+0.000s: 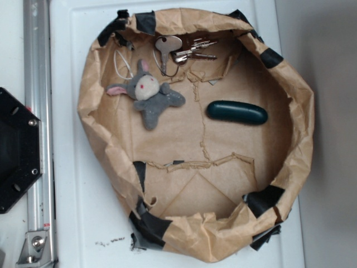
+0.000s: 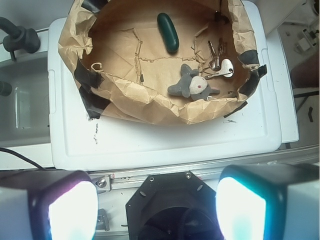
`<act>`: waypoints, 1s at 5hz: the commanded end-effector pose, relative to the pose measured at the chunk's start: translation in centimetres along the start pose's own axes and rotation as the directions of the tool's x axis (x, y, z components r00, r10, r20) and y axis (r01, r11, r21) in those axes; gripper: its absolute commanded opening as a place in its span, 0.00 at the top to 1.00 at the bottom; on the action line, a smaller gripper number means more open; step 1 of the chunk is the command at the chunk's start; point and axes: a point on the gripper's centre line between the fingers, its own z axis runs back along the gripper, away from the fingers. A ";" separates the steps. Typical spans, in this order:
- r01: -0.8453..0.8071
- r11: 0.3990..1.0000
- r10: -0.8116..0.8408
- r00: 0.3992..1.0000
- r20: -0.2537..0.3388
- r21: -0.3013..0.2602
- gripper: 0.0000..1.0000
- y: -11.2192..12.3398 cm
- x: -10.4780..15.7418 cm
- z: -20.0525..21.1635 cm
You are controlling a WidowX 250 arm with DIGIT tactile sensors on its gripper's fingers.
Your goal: Grab the gray animal.
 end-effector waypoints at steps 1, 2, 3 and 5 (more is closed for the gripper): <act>0.000 1.000 0.000 1.000 0.000 0.000 0.00 0.0 0.0 0.0; -0.071 0.997 0.071 0.997 0.025 0.023 0.00 1.1 4.7 -3.4; -0.161 0.987 0.160 0.986 0.037 0.007 0.00 1.6 9.5 -5.0; -0.165 0.981 0.169 0.985 -0.029 0.098 0.00 3.7 12.6 -13.6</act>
